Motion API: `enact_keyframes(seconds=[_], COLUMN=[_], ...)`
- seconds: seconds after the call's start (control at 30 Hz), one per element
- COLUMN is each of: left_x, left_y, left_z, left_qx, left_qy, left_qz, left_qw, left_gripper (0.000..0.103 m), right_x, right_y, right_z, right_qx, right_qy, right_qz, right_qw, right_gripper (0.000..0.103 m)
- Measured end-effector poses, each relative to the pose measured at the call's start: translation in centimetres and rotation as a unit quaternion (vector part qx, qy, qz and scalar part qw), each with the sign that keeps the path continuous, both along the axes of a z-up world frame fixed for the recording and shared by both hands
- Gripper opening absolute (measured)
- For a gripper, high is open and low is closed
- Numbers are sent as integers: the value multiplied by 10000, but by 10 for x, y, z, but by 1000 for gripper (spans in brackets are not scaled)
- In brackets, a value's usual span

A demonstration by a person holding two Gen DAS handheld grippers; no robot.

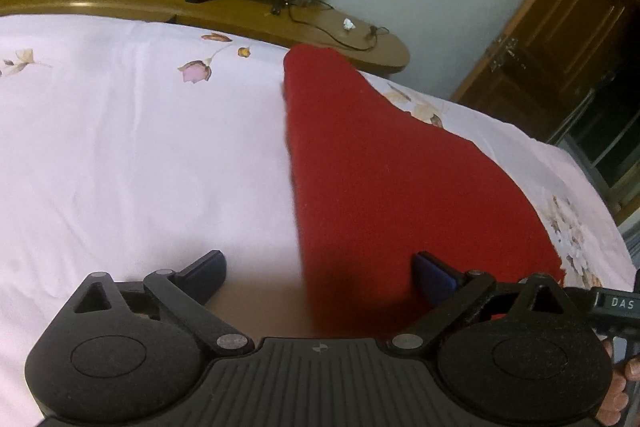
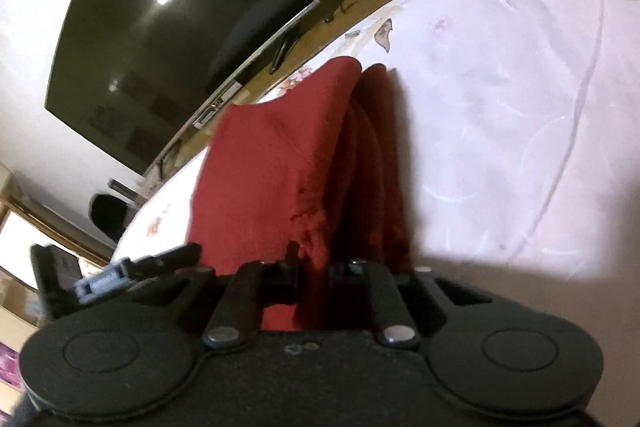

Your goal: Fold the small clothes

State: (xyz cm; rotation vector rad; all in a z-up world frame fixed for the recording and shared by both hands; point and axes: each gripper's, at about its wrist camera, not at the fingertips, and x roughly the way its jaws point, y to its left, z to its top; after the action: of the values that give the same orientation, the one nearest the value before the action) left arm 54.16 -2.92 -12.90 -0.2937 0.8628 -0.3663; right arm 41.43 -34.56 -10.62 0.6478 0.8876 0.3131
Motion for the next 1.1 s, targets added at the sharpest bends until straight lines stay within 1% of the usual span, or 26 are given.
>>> enact_keyframes(seconds=[0.1,0.13,0.2,0.27,0.3,0.37,0.43,0.5,0.57,0.6,0.63,0.67,0.7,0.73,0.77,0.87,0.93,1.0,1.03,1.07,1.1], left_x=[-3,-3,-4,-6,-8,-20,-36,-47,-51,-52,-53,-56,-60,-65,-68,-80,-82,-80,-79,-78,-75], left_y=[-3,-4,-7,-8,-7,-3,4,6,2,-1,-4,-6,-8,-10,-10,0,6,9,15,22,30], left_z=[3,2,0,2,5,16,24,23,15,9,3,-2,-3,-3,-3,-4,-4,1,6,12,19], left_qx=[205,230,313,349,340,322,203,53,5,46,90,173,299,470,596,792,781,739,621,469,298], left_qy=[-60,-41,-68,-93,-97,-268,-424,-357,-245,-179,-97,-127,-253,-307,-349,-451,-505,-445,-454,-553,-666], left_qz=[-179,-201,-233,-187,-174,-230,-354,-417,-491,-504,-506,-518,-592,-663,-719,-850,-905,-926,-854,-758,-678], left_qw=[9996,9995,9992,9992,9992,9989,9983,9985,9985,9986,9986,9984,9975,9962,9950,9922,9915,9920,9934,9945,9950], left_gripper=[99,99,99,99,99,99,99,99,99,99,99,99,99,99,99,99,99,99,99,99,99], right_x=[-7,-9,-7,-4,-3,-4,-11,-20,-30,-31,-31,-30,-29,-27,-27,-30,-30,-27,-25,-25,-30], right_y=[0,-2,-3,4,5,4,1,-1,2,5,9,11,15,18,17,7,2,8,9,6,3], right_z=[15,16,8,-1,-2,0,5,9,8,6,3,3,2,3,5,10,3,0,1,5,10], right_qx=[-280,-346,-492,-697,-682,-563,-424,-208,-18,-2,-43,-153,-342,-543,-667,-926,-907,-990,-937,-801,-748], right_qy=[-271,-282,-102,-76,-82,-99,-104,-41,11,74,116,133,126,81,0,-61,13,-36,-32,-44,-147], right_qz=[0,-15,1,2,-51,-128,-142,-5,98,102,104,109,151,245,297,277,322,341,339,311,224], right_qw=[9992,9990,9987,9975,9976,9983,9989,9998,10000,9999,9999,9997,9992,9982,9973,9953,9954,9945,9950,9963,9968], right_gripper=[9,9,9,9,10,15,30,40,43,43,38,31,13,10,9,8,8,10,14,18,30])
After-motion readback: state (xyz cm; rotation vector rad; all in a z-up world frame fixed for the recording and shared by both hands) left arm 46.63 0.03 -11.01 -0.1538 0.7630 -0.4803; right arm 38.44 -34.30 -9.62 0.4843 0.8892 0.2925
